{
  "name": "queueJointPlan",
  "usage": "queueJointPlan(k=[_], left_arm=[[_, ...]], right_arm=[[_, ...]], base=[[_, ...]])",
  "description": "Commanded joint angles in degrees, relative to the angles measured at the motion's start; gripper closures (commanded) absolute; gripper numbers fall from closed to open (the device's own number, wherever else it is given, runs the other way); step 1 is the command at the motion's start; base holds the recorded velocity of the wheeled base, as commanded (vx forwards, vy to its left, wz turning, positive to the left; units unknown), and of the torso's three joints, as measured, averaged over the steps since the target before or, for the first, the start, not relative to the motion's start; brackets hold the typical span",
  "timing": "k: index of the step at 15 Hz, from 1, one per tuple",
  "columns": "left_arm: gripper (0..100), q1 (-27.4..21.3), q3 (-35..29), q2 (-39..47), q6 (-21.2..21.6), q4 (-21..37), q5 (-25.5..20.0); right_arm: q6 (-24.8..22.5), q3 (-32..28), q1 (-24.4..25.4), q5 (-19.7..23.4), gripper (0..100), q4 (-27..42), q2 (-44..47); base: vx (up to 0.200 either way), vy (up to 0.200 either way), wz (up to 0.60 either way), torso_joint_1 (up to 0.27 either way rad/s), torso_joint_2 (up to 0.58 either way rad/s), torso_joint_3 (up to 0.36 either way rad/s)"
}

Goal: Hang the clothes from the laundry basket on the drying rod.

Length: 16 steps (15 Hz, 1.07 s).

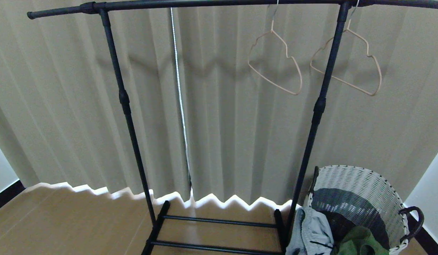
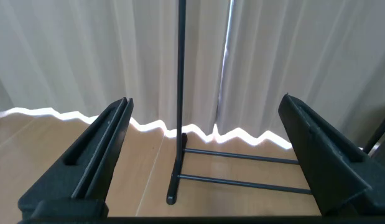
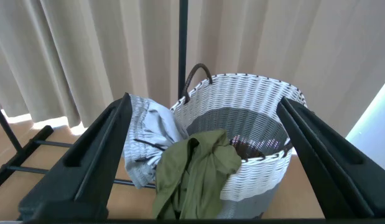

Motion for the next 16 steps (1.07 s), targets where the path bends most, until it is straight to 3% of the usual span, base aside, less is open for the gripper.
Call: queueJointPlan(k=[1, 16], left_arm=[[0, 0.0, 0.0, 0.0, 0.0, 0.0, 0.0], [0, 0.0, 0.0, 0.0, -0.1, 0.0, 0.0]], right_arm=[[0.1, 0.0, 0.0, 0.0, 0, -0.1, 0.0], [0.1, -0.1, 0.0, 0.0, 0, -0.1, 0.0]], base=[[0.000, 0.000, 0.00, 0.000, 0.00, 0.000], [0.013, 0.000, 0.00, 0.000, 0.00, 0.000]])
